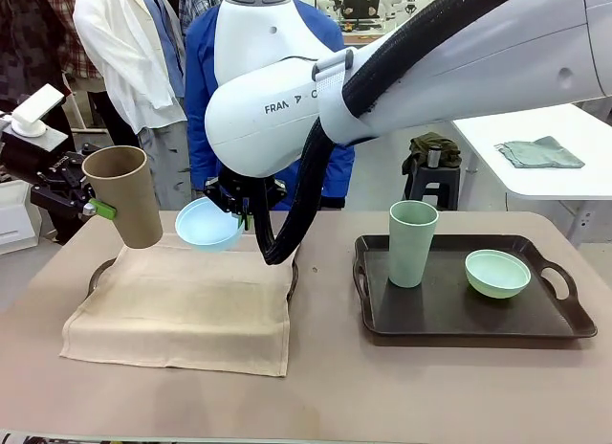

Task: Set up a tray with a mat and arrange the tableware.
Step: Place the Picnic Bowl and Reusable plastic cup back onto the Handle tray in front of the human's position.

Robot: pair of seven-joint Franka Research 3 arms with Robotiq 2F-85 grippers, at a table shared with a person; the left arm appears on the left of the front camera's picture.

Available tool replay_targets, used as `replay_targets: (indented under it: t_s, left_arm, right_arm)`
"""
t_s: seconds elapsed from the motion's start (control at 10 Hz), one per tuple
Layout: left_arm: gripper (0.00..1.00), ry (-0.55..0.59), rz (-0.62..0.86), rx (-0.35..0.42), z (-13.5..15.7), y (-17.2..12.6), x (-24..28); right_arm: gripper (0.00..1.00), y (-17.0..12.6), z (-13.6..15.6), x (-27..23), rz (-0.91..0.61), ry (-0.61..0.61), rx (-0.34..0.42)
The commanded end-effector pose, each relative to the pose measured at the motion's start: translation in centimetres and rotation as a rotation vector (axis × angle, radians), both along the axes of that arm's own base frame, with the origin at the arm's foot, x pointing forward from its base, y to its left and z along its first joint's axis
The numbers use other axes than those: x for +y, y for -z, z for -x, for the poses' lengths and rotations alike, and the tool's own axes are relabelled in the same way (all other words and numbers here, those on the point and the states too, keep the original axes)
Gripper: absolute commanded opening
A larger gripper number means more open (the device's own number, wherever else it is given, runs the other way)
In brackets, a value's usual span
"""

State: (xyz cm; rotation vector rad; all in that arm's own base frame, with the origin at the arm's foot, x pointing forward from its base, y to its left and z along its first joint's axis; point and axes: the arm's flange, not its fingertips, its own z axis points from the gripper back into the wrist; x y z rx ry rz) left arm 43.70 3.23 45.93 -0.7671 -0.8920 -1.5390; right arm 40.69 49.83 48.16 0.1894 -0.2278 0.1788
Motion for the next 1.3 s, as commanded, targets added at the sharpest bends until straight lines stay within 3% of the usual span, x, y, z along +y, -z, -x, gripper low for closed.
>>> replay_targets:
  t_s: [0.0,0.4,0.6,0.8,1.2]
  left_arm:
    - [0.86,0.009,0.104,0.06,-1.6,1.8,1.6]
    - [0.86,0.019,0.131,0.15,-4.1,7.8,1.5]
    - [0.86,0.017,0.135,0.159,-5.0,9.5,1.7]
    - [0.86,0.017,0.149,0.143,-5.5,10.6,1.8]
    - [0.86,0.048,0.121,0.067,-6.2,11.7,1.7]
  right_arm:
    - [0.04,1.7,-2.1,-0.6,-0.053,-0.014,0.102]
    - [0.04,6.1,-5.1,-0.8,-0.072,0.01,0.193]
    - [0.04,8.2,-6.1,-0.5,-0.053,0.017,0.211]
    - [0.04,9.8,-6.6,-0.5,-0.034,0.022,0.229]
    - [0.04,10.5,-6.9,-0.8,0.004,0.033,0.159]
